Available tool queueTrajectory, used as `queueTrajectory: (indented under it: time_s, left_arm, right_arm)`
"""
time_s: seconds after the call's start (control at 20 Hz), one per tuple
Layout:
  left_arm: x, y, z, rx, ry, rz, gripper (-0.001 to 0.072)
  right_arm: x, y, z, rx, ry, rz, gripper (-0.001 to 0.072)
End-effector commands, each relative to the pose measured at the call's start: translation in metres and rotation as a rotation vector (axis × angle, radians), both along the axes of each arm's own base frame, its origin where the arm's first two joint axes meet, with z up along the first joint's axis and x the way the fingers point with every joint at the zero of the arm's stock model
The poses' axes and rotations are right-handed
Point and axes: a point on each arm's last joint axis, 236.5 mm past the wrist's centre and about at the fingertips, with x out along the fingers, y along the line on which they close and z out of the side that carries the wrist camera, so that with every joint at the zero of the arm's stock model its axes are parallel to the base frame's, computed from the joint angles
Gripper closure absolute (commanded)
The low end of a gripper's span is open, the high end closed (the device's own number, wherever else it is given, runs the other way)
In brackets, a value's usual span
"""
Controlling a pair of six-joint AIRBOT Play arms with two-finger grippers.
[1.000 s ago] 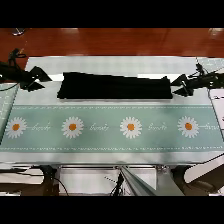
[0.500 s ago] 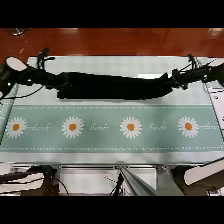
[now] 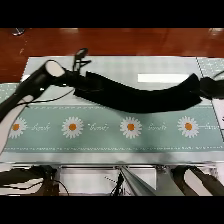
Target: Fold the shirts.
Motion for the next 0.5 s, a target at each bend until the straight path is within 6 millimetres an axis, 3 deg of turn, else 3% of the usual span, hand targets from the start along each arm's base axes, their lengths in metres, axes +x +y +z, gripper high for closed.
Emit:
queueTrajectory:
  time_s: [0.0,0.15,0.3,0.45]
  left_arm:
    - [-0.016,-0.068,-0.004,-0.023,0.003,-0.080,0.0679]
    - [-0.045,-0.127,-0.018,-0.021,0.068,-0.190,0.0679]
    - [-0.083,-0.181,-0.037,-0.019,0.126,-0.289,0.0679]
    - [-0.153,-0.218,-0.064,-0.013,0.275,-0.425,0.0679]
  right_arm:
    - [-0.055,0.014,0.029,-0.018,-0.056,-0.049,0.0687]
    - [-0.075,0.022,0.045,-0.022,-0.095,-0.057,0.0687]
    - [-0.079,0.027,0.049,-0.010,-0.103,-0.050,0.0687]
    - [-0.077,0.033,0.053,0.020,-0.118,-0.041,0.0686]
